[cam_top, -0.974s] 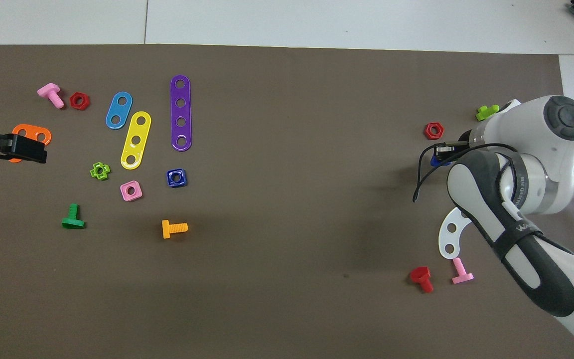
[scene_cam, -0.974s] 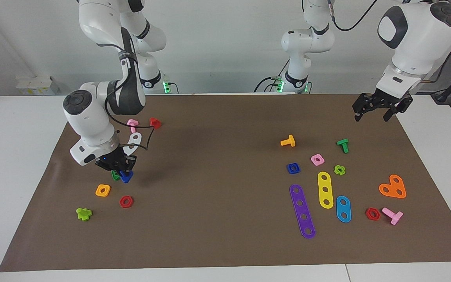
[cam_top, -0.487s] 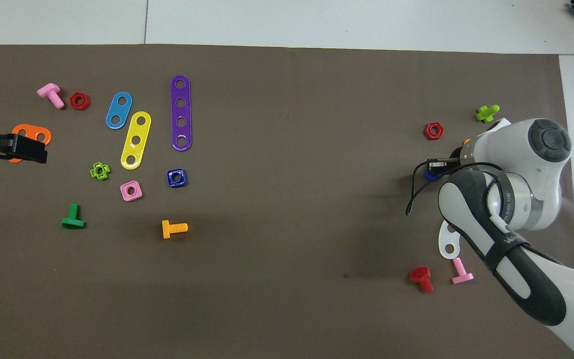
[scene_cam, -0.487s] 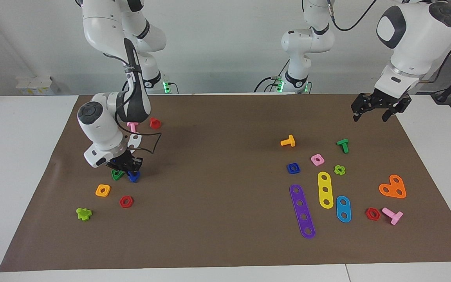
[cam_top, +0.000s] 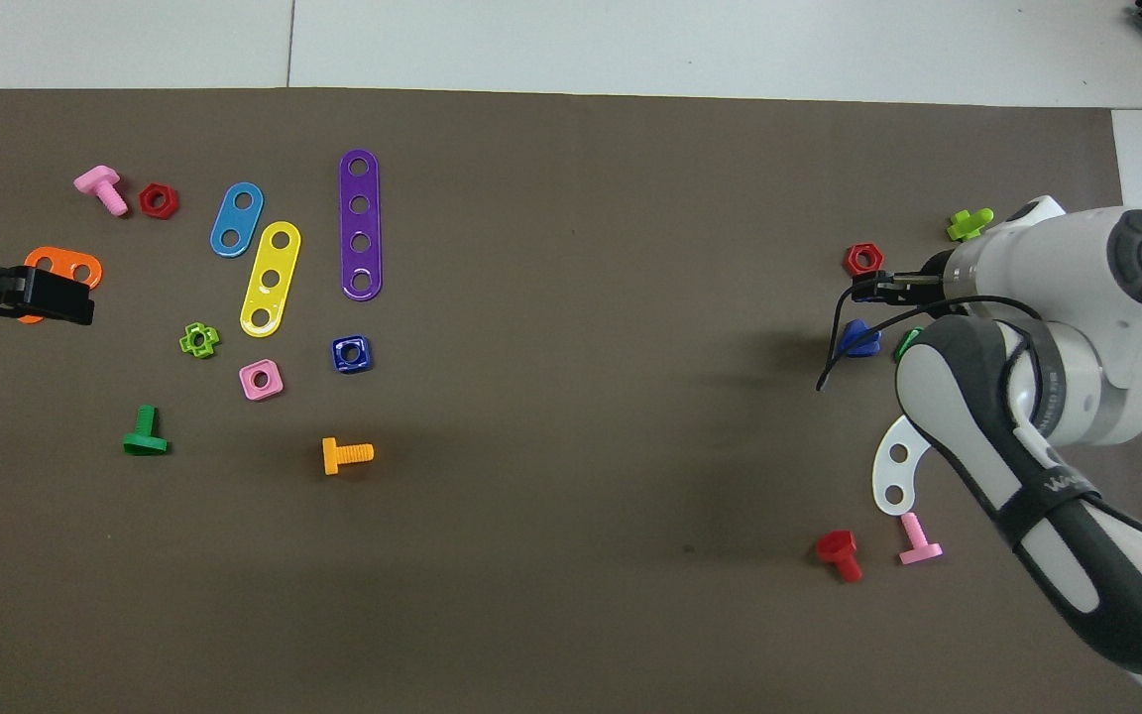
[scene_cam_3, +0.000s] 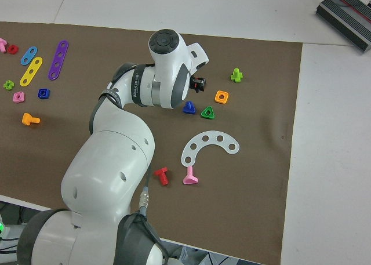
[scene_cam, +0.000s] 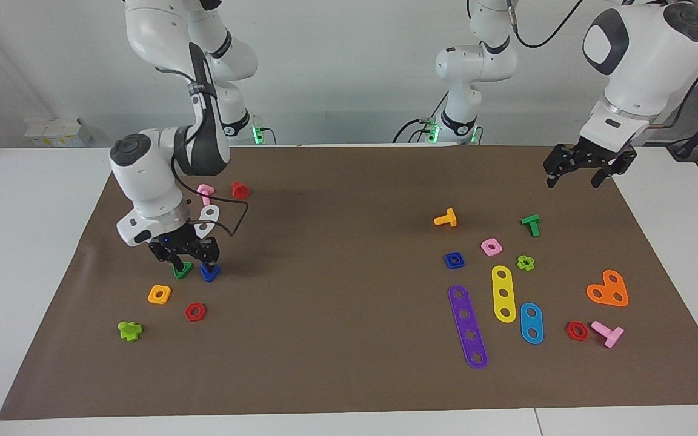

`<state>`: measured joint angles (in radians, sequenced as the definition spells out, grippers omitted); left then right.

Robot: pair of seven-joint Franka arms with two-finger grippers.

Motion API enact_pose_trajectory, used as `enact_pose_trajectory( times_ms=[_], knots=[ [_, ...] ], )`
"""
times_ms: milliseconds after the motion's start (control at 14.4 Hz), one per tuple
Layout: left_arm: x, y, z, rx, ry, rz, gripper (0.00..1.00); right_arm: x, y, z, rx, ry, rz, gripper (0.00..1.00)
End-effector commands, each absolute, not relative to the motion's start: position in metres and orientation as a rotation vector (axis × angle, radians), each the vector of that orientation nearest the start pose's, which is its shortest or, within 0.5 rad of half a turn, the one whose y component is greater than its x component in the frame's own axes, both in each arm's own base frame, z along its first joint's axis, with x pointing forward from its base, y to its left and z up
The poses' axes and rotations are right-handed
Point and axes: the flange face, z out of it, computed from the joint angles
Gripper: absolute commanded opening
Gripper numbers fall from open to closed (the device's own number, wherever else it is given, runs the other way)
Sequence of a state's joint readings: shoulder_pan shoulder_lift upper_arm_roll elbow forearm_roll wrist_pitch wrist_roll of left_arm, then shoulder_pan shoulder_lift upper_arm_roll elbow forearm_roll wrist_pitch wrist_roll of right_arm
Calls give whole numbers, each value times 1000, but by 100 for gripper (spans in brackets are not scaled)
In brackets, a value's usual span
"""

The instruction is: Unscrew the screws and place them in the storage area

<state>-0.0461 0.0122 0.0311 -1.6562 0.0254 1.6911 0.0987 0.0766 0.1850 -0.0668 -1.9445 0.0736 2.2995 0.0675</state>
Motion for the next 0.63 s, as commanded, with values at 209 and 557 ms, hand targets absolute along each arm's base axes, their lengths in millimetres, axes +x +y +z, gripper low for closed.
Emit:
enact_pose_trajectory(
  times_ms=[209,557],
  knots=[
    [561,-6,593,-3120,161,-42,100,575,-26,554,-3068,224,-146,100],
    [561,-4,591,-3120,156,-40,100,539,-42,648,-3138,242,0,100]
  ],
)
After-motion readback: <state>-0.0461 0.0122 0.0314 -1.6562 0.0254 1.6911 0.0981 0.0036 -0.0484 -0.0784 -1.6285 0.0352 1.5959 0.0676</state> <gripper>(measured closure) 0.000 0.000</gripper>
